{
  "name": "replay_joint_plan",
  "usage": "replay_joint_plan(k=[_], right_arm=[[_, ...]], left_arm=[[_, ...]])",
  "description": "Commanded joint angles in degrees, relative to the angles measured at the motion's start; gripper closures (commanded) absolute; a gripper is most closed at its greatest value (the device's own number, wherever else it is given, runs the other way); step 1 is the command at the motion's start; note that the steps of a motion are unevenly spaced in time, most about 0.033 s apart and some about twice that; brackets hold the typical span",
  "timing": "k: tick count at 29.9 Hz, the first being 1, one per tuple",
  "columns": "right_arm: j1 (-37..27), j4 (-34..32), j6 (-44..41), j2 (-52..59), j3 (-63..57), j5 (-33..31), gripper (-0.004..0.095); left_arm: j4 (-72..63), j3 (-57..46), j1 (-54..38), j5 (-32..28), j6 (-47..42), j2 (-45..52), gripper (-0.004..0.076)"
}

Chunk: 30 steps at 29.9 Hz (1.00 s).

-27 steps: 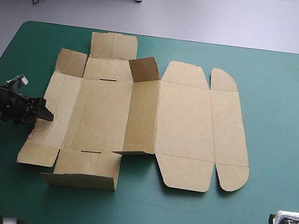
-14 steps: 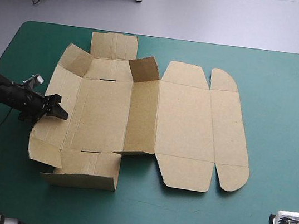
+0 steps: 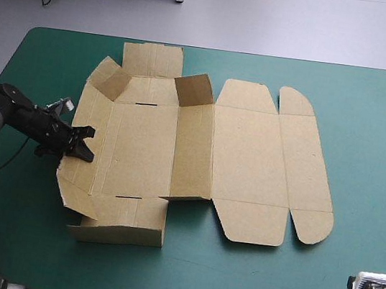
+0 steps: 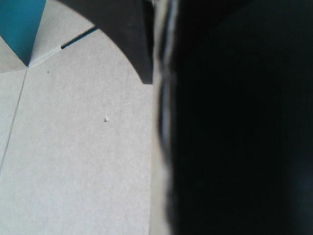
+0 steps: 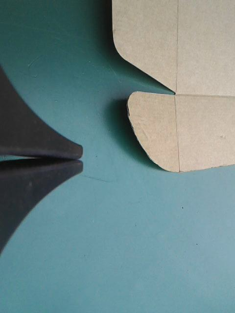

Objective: Fold the box

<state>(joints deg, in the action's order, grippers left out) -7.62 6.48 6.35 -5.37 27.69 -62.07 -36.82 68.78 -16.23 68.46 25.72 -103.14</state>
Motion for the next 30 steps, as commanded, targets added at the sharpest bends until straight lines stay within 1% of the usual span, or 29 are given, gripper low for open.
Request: replay_joint_plan(k=[1, 4, 11, 16, 21, 23, 27, 30], right_arm=[[-0.1, 0.1, 0.3, -0.8, 1.3, 3.6, 0.0928], [-0.1, 0.1, 0.3, -0.8, 1.3, 3.6, 0.0927], [-0.1, 0.1, 0.2, -0.8, 1.3, 3.6, 0.0928], [-0.1, 0.6, 0.2, -0.8, 1.3, 3.6, 0.0928], [-0.1, 0.7, 0.2, -0.8, 1.3, 3.6, 0.0927], [-0.1, 0.7, 0.2, -0.8, 1.3, 3.6, 0.0928], [-0.1, 0.7, 0.2, -0.8, 1.3, 3.6, 0.0928], [-0.1, 0.7, 0.2, -0.8, 1.3, 3.6, 0.0926]], left_arm=[[-0.2, 2.9, 0.4, 6.3, -0.7, 3.5, 0.0731], [3.8, 5.9, 2.5, 6.3, -0.4, 5.2, 0.0733], [15.8, 13.9, 12.8, 6.3, 0.1, 9.8, 0.0733], [22.2, 14.8, 21.6, 6.0, 8.1, 12.2, 0.0733], [33.7, 16.9, 30.0, 5.2, 8.7, 12.5, 0.0733], [36.8, 18.7, 32.5, 2.9, 9.0, 12.4, 0.0733], [43.7, 23.0, 37.7, -5.7, 9.3, 12.4, 0.0733], [47.8, 25.7, 40.6, -11.7, 11.6, 12.0, 0.0733]])
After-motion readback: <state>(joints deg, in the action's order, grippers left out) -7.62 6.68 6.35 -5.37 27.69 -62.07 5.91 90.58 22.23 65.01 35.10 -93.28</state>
